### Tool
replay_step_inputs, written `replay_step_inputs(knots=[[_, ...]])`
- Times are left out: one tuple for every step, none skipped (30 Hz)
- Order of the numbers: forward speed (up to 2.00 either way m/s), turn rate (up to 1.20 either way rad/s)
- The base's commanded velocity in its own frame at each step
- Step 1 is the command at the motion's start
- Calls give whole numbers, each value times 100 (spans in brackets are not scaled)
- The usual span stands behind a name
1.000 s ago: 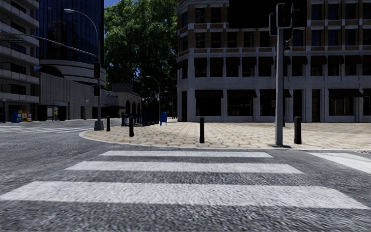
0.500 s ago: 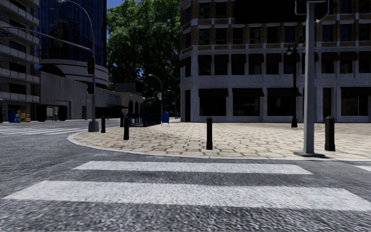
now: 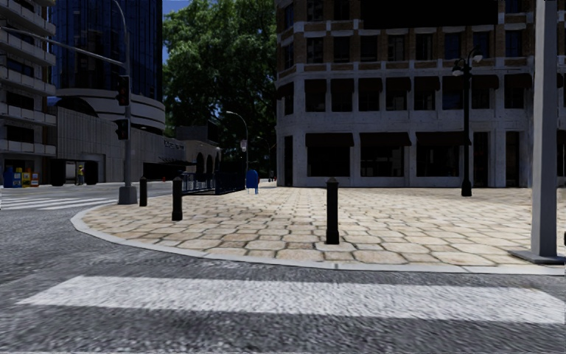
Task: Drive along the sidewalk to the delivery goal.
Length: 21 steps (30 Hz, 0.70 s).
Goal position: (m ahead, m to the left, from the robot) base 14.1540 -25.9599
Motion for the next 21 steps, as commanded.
replay_step_inputs(knots=[[200,58],[200,59],[200,59],[200,56],[200,37],[200,11],[200,11],[200,1],[200,0],[200,0],[200,0],[200,0],[200,0],[200,0],[200,0],[200,0],[200,0],[200,0],[200,0],[200,0],[200,0]])
